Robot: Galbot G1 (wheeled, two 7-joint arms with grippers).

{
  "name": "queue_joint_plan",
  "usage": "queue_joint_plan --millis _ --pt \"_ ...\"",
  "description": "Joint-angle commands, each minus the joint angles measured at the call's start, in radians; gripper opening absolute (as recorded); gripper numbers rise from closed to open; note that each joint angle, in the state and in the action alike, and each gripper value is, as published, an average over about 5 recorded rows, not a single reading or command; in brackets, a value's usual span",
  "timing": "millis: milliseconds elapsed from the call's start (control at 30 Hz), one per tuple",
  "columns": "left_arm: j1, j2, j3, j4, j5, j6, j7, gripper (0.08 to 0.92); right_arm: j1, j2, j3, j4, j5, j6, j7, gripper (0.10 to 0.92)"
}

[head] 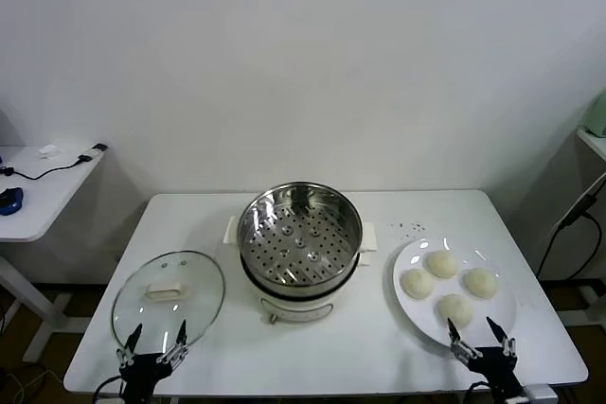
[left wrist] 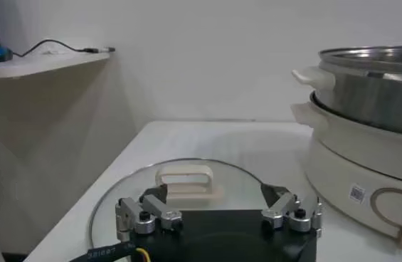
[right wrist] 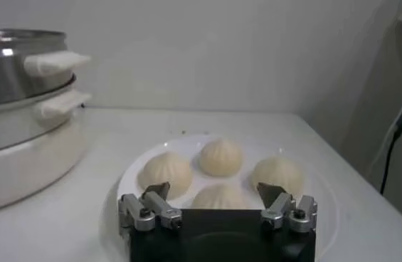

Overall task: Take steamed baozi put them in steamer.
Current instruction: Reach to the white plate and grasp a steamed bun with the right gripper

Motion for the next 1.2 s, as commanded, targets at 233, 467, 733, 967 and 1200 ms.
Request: queue_joint_plan --millis 233,467,733,967,1200 --pt "-0.026 0.003 0.027 0.009 0.006 -0.005 -0.001 0.823 0.792 -0.526 -0.324 -0.357 -0.051 -0.160 -0.306 0.823" --pt "-0.034 -0.010 0.048 0.014 0.011 -0.008 -0.002 0.823 1.396 -0.734 -1.039 -0.606 -0.229 0.045 -0.916 0.823" --pt "-0.035 -0.029 0.065 0.020 0.027 -0.007 -0.001 0.823 1.984 -0.657 -1.728 -0.768 -0.311 0.188 -1.327 0.823" --pt "-0.041 -0.040 0.066 0.029 0.031 -0.008 -0.001 0.823 2.143 -0.521 -2.028 -0.825 -0.293 0.147 -1.329 0.823" --pt "-0.052 -0.050 0.055 0.038 0.036 -0.008 -0.001 0.823 2.075 -0.421 -2.045 -0.882 -0.255 0.057 -1.241 0.823"
